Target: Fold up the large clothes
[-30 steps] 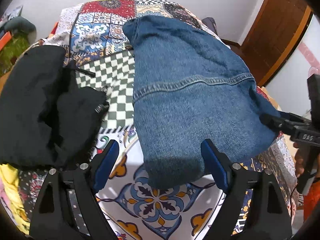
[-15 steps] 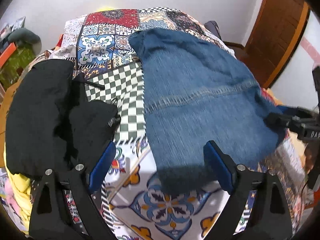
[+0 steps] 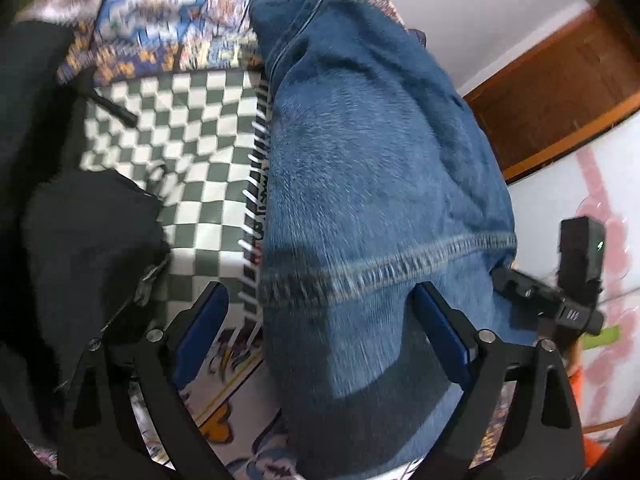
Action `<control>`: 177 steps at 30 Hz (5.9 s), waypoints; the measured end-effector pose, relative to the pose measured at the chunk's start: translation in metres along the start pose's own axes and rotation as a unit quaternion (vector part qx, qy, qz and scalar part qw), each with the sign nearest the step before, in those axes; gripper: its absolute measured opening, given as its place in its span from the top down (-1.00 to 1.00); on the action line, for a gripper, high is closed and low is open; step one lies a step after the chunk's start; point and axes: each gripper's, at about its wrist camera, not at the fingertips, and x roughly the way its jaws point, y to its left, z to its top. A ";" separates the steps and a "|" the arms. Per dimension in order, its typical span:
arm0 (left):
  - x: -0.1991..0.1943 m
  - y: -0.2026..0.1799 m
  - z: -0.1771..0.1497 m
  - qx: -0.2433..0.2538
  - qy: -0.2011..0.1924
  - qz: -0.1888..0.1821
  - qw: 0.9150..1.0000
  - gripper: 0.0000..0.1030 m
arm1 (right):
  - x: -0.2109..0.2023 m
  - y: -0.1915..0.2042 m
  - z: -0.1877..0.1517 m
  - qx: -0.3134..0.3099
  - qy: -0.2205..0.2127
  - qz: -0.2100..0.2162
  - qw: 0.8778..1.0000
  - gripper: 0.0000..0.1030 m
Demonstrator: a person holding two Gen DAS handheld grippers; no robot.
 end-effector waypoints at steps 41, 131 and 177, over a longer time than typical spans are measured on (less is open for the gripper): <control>-0.223 -0.028 0.020 0.028 -0.192 -0.017 0.981 0.25 | -0.072 0.191 0.044 -0.120 -0.067 0.121 0.983 0.32; -0.394 -0.139 -0.310 0.101 -0.528 0.306 0.786 -0.99 | -0.206 0.348 -0.193 -0.265 -0.408 0.027 0.873 -1.00; -0.387 -0.123 -0.304 0.073 -0.520 0.293 0.799 -0.99 | -0.205 0.344 -0.205 -0.269 -0.394 0.018 0.879 -1.00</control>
